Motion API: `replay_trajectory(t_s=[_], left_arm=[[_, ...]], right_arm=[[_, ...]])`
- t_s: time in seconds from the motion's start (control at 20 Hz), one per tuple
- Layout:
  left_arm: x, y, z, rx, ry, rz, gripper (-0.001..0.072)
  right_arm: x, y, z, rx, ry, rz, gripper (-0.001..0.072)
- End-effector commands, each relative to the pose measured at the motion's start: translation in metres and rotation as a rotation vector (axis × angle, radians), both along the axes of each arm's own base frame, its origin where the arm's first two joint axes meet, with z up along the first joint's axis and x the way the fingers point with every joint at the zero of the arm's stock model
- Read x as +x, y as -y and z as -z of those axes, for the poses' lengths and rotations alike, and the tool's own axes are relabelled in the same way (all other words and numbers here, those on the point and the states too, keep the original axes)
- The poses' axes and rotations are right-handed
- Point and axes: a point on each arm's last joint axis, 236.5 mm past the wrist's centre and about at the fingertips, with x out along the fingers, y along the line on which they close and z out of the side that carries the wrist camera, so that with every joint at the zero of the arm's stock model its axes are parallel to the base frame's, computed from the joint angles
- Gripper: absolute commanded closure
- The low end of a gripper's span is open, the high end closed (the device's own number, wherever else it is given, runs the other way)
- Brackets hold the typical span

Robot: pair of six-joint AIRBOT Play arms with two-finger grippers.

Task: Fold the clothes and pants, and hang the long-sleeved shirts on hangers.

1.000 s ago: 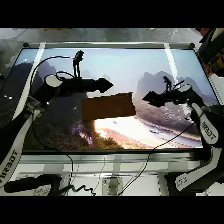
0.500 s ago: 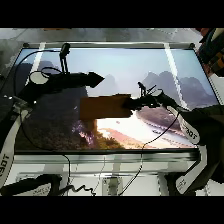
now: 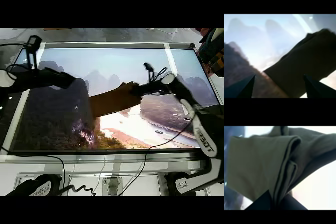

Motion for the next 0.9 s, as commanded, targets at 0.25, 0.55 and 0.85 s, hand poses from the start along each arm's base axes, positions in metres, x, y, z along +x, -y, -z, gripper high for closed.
replay_trajectory(t_s=[0.25, 0.55, 0.85], left_arm=[[-0.039, -0.111, 0.013, 0.377, -0.095, -0.18, 0.0012], [-0.039, -0.11, 0.012, 0.377, -0.095, -0.178, 0.0012], [-0.039, -0.11, 0.012, 0.377, -0.095, -0.178, 0.0011]], right_arm=[[-0.087, 0.264, -0.157, -0.339, 0.092, 0.622, 0.0699], [-0.268, 0.42, -0.201, -0.62, -0.083, 1.182, 0.0699], [-0.404, 0.459, -0.189, -0.518, -0.345, 1.672, 0.0694]])
